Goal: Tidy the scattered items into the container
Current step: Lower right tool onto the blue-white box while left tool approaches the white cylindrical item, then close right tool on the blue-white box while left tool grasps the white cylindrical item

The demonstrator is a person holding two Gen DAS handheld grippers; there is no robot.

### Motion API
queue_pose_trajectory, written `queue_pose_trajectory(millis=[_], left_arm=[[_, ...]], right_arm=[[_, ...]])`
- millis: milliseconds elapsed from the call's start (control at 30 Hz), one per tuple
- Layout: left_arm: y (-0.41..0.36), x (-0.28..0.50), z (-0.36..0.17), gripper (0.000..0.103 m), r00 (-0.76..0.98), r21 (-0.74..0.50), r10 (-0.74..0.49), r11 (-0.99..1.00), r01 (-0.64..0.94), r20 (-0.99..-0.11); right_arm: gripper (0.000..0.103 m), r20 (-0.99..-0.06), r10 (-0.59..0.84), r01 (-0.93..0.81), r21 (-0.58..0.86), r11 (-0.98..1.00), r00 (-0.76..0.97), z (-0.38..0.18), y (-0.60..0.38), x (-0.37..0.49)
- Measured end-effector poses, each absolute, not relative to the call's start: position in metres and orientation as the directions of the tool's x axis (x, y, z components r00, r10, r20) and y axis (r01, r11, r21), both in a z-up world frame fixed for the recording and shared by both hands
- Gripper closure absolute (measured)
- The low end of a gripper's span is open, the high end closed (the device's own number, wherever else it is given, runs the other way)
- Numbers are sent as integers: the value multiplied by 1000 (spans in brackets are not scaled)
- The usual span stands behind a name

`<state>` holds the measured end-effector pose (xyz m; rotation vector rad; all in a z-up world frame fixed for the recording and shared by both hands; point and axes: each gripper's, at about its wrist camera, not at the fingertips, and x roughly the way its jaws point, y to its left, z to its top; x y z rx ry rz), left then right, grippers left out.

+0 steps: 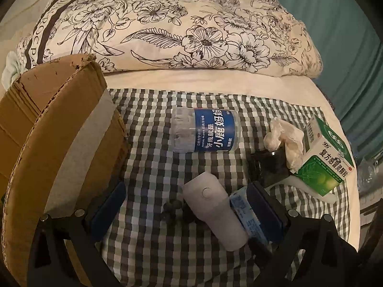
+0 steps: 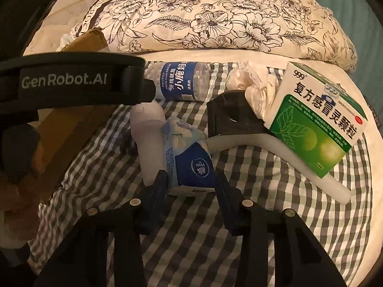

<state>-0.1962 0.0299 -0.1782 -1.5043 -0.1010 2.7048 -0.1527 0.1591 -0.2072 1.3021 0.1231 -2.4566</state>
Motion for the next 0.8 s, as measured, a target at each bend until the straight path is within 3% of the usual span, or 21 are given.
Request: queue_pose_trajectory(millis=[267,400,467,800], left_arm=[[29,-205,-187,0,-508,-95,81,-996,2,-858],[31,-209,-192,0,-501,-89,79,-996,-3,-862],[31,-212,-196,0,-495,-88,77,-996,0,-865],[45,-223,-218,2,-485,-97,103,-995,-37,-868]], right_arm=[[63,-825,-246,354,61,-933,-508,-218,151,-162],[79,-813,-264,325,99,-941,-519,-217,162,-164],[81,-808,-263,312,104,-944,-527,-213,168,-164],[82,-802,-275,288,135,-948,-531,-203,189,-152]])
